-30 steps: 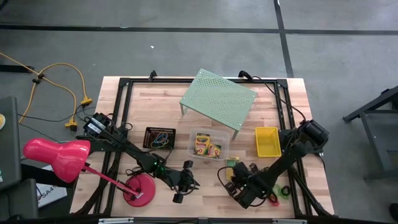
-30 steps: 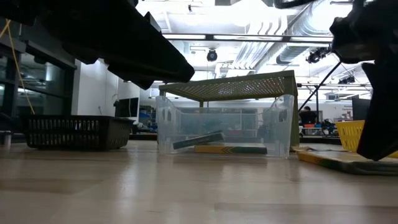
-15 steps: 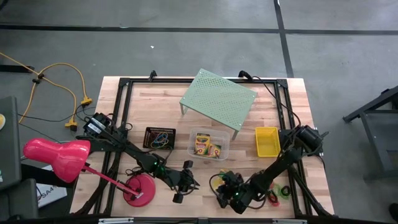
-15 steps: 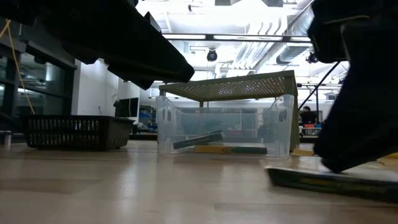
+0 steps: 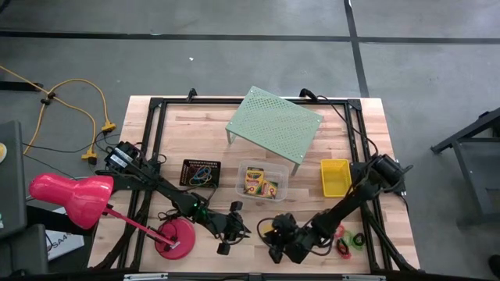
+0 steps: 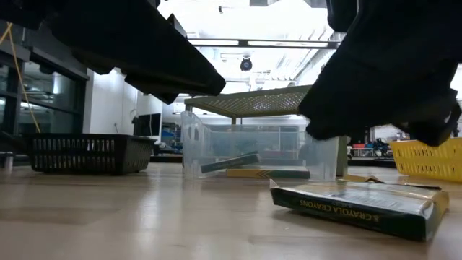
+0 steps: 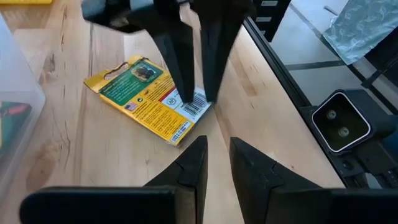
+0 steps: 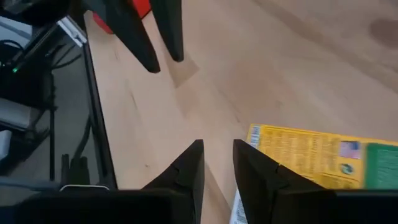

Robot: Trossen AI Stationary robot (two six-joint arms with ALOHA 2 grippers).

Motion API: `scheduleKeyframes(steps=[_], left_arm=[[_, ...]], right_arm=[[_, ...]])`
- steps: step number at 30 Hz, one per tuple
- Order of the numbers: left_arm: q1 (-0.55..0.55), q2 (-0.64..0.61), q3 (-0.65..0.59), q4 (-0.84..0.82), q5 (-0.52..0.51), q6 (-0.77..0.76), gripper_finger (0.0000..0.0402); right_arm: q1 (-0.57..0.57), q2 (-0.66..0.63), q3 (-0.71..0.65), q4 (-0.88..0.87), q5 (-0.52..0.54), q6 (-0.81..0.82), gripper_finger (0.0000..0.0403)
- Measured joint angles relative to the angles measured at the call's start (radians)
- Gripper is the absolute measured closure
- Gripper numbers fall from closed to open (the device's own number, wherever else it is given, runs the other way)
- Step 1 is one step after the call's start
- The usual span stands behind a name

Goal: Pick & Place Office Desk Supplies
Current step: Put the yellow crayon box into the transparent bin

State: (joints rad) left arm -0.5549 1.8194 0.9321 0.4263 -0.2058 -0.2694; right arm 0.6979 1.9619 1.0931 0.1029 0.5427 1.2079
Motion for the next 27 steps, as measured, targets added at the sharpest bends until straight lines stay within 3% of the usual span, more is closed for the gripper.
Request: scheduleKeyframes(steps=[8,16,27], left_arm=[[0.0,0.0,0.0,0.0,0.033,-0.064,0.0338],[-0.029,0.012,-0.001,0.005,0.035,-0.105,0.0338],[-0.043,0.014,-0.001,0.004,0.025,-0.105,0.0338]], right_arm=[[0.004,-0.087,0.002,-0.214,0.045,0.074,0.033],[0.0,-0.114,0.001,-0.485,-0.044,0.264,0.033],[0.042,-0.114,0.002,-0.429,-0.243,0.327,0.033]])
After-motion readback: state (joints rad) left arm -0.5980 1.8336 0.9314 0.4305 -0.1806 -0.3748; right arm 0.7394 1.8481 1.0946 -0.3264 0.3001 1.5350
